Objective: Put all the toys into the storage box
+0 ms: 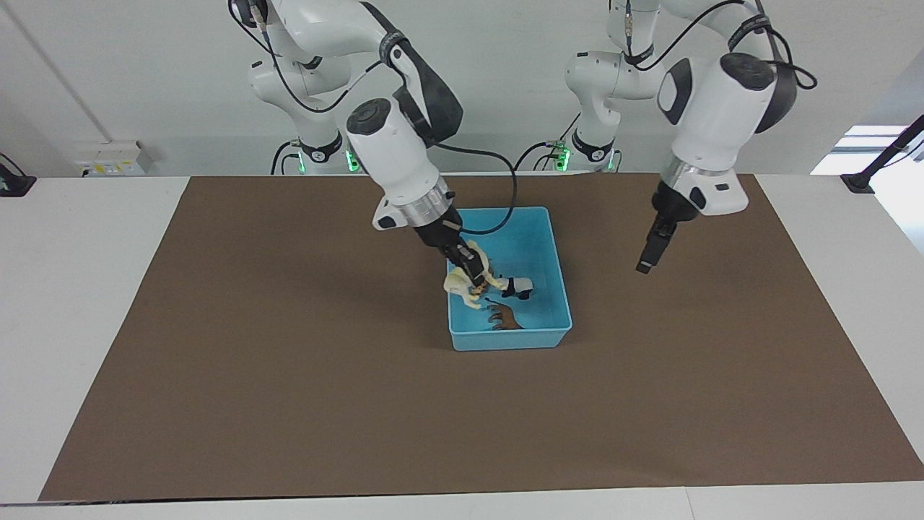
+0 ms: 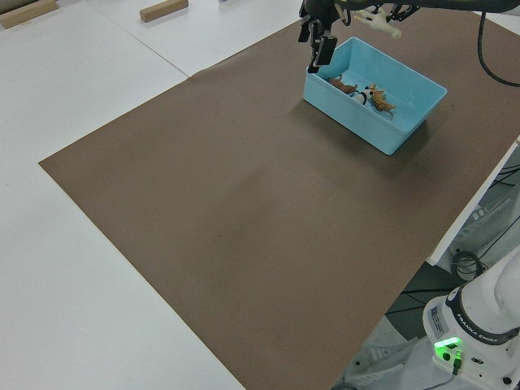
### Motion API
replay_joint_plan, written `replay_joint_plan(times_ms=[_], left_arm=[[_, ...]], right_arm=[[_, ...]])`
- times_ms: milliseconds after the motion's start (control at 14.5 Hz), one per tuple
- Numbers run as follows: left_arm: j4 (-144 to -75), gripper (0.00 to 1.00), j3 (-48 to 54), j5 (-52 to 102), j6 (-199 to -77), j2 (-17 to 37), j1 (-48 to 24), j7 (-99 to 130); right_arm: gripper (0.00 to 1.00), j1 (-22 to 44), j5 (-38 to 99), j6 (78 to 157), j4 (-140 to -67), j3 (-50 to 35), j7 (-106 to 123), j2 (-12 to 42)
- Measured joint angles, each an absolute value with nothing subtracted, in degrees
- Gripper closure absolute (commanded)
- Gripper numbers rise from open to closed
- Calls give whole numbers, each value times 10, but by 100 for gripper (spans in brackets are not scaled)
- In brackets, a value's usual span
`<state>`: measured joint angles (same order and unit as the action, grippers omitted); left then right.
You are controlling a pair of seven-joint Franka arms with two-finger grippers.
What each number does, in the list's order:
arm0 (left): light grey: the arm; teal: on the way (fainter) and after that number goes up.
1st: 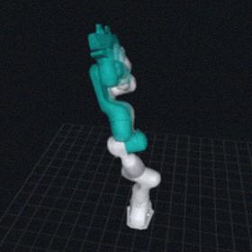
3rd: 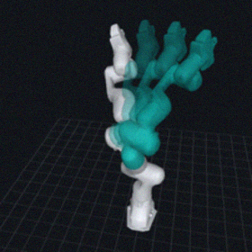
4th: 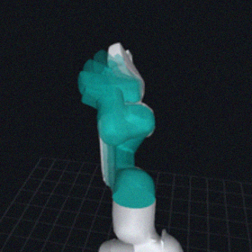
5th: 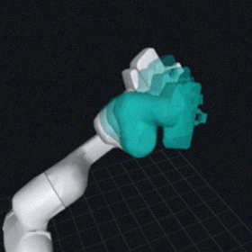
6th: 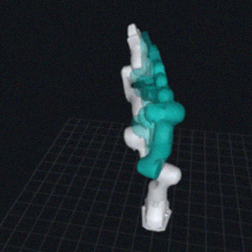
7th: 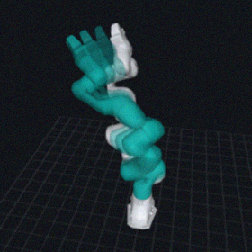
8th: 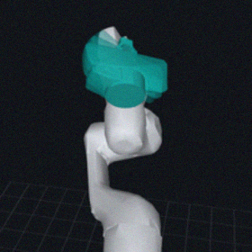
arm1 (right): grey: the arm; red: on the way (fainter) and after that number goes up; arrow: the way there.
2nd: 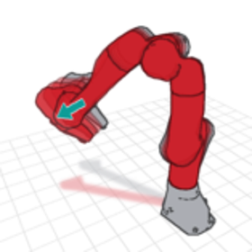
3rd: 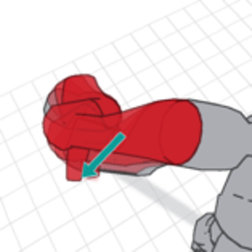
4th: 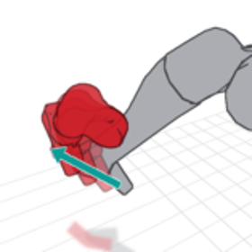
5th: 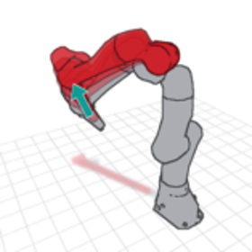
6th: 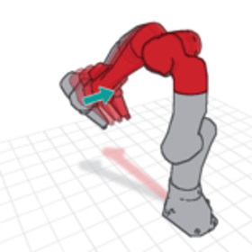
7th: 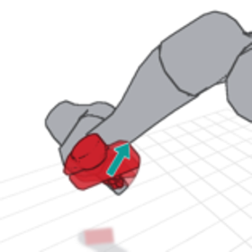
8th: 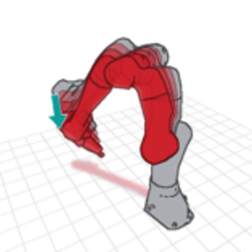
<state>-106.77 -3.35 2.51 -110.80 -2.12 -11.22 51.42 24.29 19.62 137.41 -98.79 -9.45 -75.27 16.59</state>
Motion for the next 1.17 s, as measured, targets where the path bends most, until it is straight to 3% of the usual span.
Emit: replay_joint_plan(times_ms=[344, 550, 826, 1170], left_arm=[[-1021, 0, -33, 24, -966, -33, -85, 201], [-979, 0, -40, 23, -921, -7, -84, 116], [-945, 0, -18, 24, -890, 16, -45, 74], [-946, 0, 13, 24, -881, 12, -5, 46]], right_arm=[[0, 274, 151, 1320, -986, -88, -771, 165], [0, 249, -19, 1210, -955, -68, -759, 153], [0, 144, -100, 1099, -938, -59, -564, 97], [0, -4, -85, 1068, -939, -57, -316, 42]])
